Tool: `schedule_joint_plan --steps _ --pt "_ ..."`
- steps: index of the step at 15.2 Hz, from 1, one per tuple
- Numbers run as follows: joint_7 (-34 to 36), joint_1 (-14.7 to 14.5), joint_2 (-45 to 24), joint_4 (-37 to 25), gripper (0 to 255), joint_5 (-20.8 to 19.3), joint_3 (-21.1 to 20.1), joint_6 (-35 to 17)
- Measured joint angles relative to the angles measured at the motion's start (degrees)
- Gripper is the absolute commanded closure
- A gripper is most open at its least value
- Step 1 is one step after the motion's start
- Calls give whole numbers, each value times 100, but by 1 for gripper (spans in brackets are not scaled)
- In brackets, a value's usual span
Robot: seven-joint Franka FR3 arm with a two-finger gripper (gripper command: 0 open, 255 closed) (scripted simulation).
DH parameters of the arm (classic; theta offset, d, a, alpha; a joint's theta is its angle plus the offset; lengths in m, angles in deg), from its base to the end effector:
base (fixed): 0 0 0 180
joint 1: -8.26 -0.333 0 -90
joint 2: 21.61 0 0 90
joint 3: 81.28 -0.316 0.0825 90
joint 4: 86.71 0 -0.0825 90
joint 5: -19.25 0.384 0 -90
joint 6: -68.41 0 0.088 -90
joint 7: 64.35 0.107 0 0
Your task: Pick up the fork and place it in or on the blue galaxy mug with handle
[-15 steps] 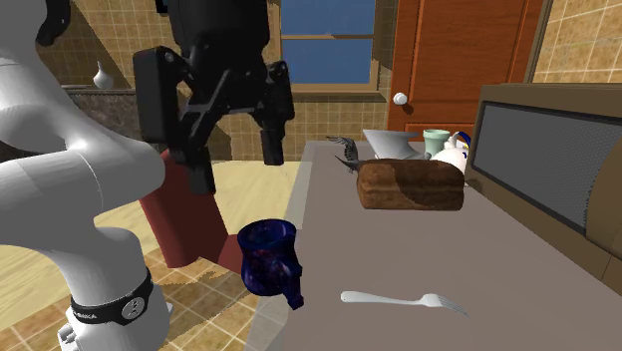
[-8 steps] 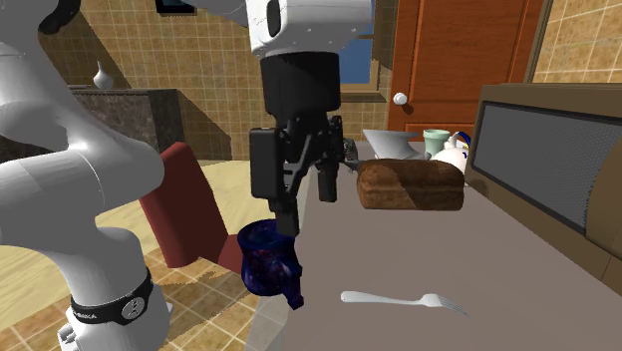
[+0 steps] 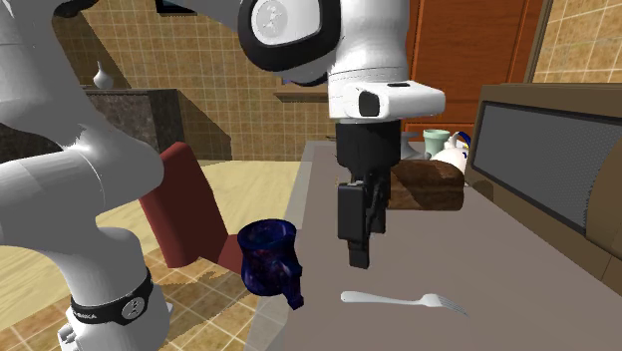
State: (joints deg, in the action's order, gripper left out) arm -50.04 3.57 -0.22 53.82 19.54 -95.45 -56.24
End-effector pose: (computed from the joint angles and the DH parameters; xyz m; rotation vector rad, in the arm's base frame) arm 0.4120 0.1434 0.4394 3.0778 0.0987 0.1635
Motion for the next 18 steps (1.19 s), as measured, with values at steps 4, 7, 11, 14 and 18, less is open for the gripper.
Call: schedule_joint_plan --steps 4,7,11,14,18 --pt "488 12 -870 -291 0 -307 -344 -546" --pt "977 -17 -1530 -579 0 -665 -601 -859" --pt "1522 -76 -2338 -1028 0 -1218 -746 -1100" --pt "1695 -93 -2607 -1039 0 -1429 -734 -1318" --pt "1871 -106 -2897 -1021 0 -1666 -684 -1588"
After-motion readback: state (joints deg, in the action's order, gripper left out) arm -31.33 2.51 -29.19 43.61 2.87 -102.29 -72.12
